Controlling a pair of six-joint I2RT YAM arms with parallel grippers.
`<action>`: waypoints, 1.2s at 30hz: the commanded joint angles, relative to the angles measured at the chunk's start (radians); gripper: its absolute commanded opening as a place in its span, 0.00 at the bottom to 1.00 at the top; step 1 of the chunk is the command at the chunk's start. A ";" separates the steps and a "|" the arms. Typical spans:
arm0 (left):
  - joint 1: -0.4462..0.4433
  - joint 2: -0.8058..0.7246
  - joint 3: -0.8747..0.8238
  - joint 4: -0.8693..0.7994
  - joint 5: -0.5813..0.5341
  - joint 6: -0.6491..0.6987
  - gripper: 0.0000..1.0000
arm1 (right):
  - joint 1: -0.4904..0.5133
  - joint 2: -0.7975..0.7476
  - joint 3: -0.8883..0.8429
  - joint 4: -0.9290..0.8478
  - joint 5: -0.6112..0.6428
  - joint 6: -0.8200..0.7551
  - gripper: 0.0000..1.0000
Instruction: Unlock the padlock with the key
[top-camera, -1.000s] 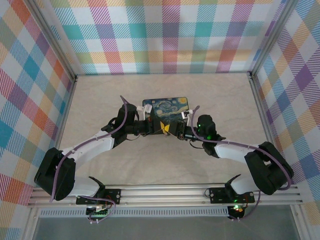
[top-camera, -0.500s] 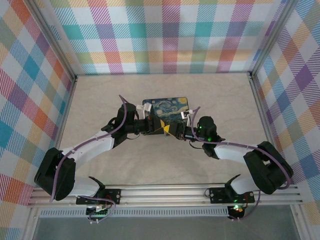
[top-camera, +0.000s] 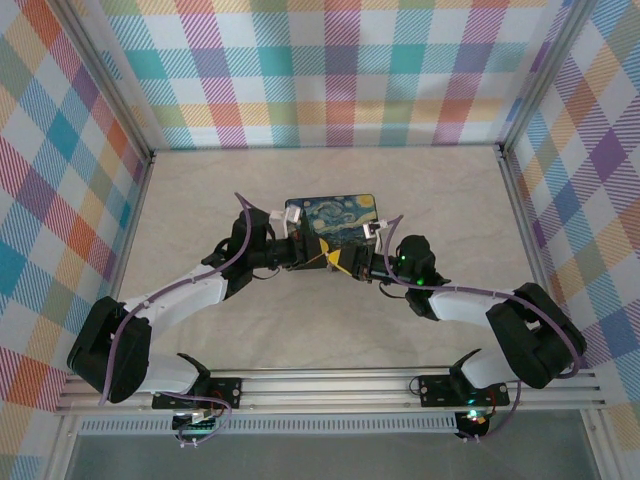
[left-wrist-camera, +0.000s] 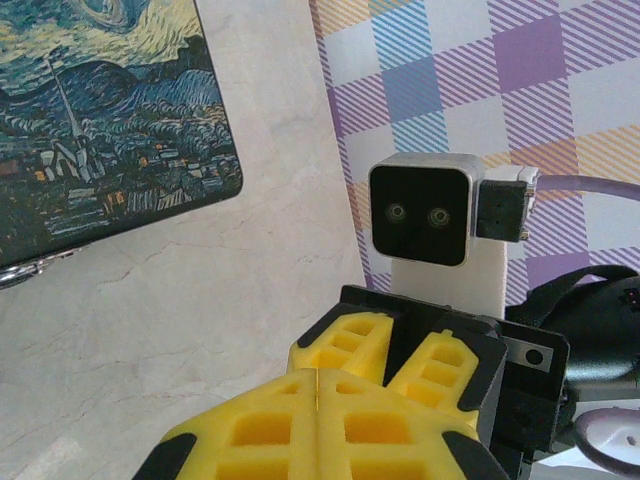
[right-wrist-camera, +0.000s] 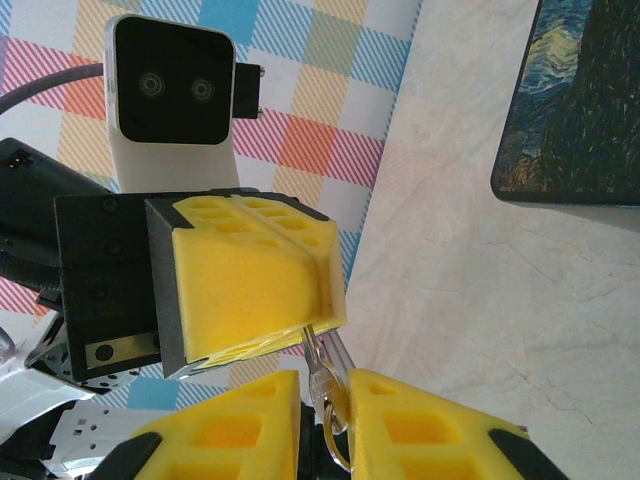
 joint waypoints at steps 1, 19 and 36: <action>0.013 -0.017 -0.013 0.031 -0.022 -0.008 0.00 | 0.012 -0.013 -0.008 0.104 -0.014 0.020 0.20; 0.016 -0.030 -0.004 -0.065 -0.089 0.035 0.09 | 0.023 -0.124 0.019 -0.147 0.065 -0.094 0.01; -0.161 0.014 0.042 -0.430 -0.537 0.240 0.62 | -0.107 -0.363 0.132 -1.053 0.262 -0.517 0.00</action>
